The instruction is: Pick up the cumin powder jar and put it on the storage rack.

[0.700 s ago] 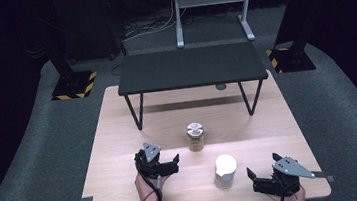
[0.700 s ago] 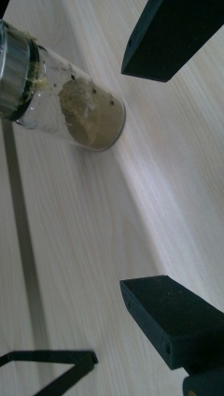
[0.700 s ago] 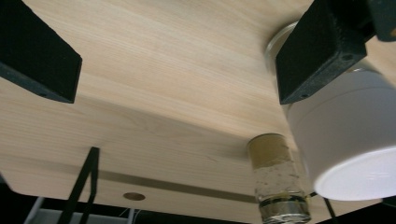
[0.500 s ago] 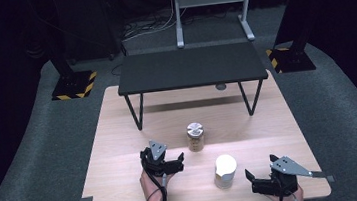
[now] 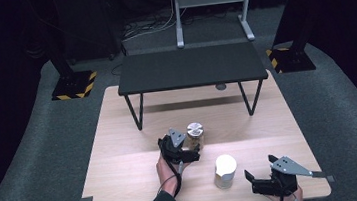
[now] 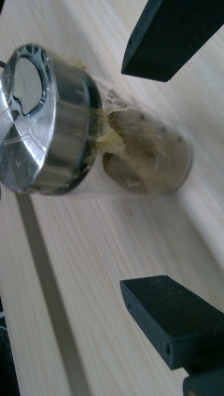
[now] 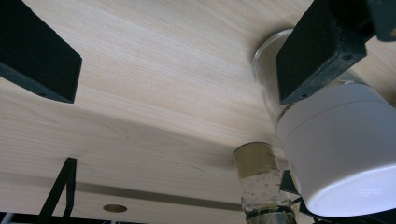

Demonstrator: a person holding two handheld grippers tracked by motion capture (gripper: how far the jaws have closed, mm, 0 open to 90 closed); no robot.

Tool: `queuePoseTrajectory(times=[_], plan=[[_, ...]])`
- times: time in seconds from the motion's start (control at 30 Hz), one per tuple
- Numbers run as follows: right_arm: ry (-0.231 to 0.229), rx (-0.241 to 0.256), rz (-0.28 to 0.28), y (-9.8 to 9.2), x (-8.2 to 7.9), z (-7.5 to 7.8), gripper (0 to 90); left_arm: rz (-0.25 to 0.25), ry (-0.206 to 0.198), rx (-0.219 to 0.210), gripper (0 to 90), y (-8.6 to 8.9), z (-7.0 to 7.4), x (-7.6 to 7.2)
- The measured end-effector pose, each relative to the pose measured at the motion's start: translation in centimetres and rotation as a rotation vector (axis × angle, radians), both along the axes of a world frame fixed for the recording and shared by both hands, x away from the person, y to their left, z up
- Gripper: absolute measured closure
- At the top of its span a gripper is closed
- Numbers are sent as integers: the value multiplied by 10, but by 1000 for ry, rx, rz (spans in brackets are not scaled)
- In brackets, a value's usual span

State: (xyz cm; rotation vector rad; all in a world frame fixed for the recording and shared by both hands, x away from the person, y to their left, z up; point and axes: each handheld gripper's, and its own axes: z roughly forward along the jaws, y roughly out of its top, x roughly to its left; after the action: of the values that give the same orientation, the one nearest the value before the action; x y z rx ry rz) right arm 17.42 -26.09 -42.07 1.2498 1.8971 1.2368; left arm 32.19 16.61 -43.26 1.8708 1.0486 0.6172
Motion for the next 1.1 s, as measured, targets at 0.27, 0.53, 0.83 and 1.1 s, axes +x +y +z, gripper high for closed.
queuePoseTrajectory(times=[0.27, 0.53, 0.83, 1.1], plan=[[-5, 3, 12, -1, 0, -1, 0, -37, -3, -34, 0, -7, -16, 19], [0, 1, 14, -2, 1, -1, 0, -67, -22, -42, 0, -12, -18, 25], [14, 3, 18, -5, 2, 0, 0, -111, -21, -71, 283, -9, -18, 33], [13, 4, 17, -6, 2, 0, 0, -113, -48, -68, 304, -7, -23, 30]])
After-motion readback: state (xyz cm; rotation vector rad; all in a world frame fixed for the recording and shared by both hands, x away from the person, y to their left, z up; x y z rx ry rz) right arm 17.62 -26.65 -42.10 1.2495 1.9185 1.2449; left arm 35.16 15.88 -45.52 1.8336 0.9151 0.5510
